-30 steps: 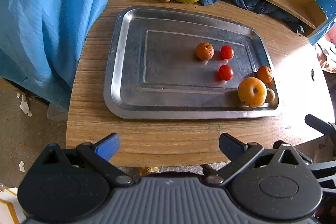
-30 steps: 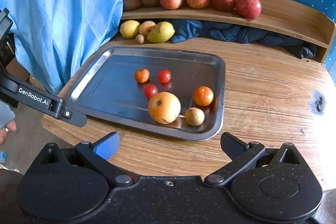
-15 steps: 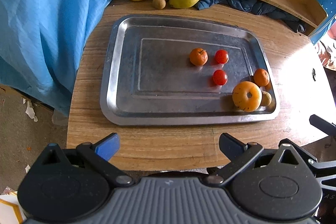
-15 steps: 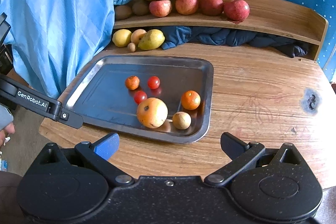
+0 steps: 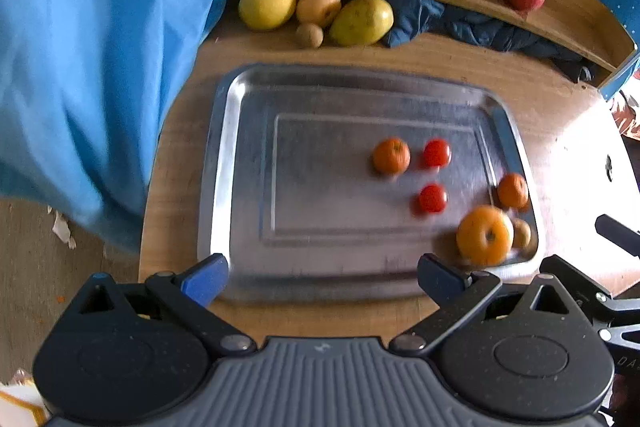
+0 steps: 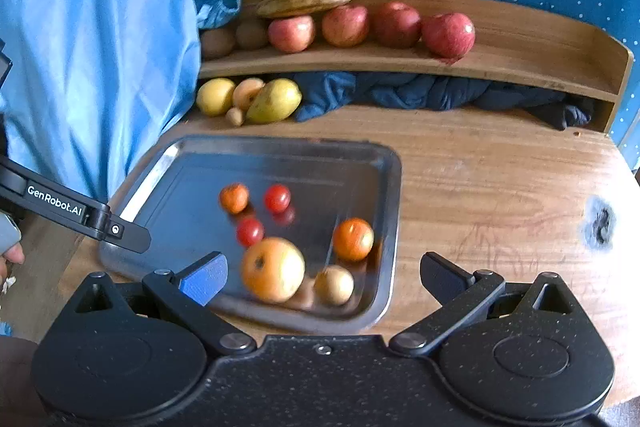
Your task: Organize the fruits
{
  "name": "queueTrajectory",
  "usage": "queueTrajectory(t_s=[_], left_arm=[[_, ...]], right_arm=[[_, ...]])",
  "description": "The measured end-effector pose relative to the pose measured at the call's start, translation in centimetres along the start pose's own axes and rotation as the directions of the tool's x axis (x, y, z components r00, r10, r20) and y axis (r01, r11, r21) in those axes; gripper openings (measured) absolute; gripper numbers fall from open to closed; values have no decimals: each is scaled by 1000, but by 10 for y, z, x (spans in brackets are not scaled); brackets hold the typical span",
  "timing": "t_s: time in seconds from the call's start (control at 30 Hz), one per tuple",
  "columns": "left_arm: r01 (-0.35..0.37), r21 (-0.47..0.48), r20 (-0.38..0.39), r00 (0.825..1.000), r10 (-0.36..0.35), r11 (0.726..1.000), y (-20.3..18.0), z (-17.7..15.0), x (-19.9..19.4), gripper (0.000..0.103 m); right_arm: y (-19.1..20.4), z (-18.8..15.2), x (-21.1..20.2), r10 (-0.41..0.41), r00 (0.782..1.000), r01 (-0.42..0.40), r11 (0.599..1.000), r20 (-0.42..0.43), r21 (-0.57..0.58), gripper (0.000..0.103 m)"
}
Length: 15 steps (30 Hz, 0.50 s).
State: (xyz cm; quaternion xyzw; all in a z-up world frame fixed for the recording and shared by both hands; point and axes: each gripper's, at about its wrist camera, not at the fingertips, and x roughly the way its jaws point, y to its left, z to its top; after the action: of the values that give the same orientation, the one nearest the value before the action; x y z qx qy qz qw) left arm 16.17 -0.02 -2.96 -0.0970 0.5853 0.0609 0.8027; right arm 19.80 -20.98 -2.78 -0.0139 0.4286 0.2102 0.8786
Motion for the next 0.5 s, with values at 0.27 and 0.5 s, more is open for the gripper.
queueTrajectory(t_s=[0.27, 0.5], left_arm=[[19, 54, -12, 1000, -19, 998, -1, 34, 15, 102], [45, 66, -34, 999, -43, 997, 2, 51, 32, 102]], right_arm=[[-8, 16, 16, -42, 999, 42, 998, 1, 40, 102], [-9, 24, 32, -72, 997, 73, 996, -20, 51, 102]])
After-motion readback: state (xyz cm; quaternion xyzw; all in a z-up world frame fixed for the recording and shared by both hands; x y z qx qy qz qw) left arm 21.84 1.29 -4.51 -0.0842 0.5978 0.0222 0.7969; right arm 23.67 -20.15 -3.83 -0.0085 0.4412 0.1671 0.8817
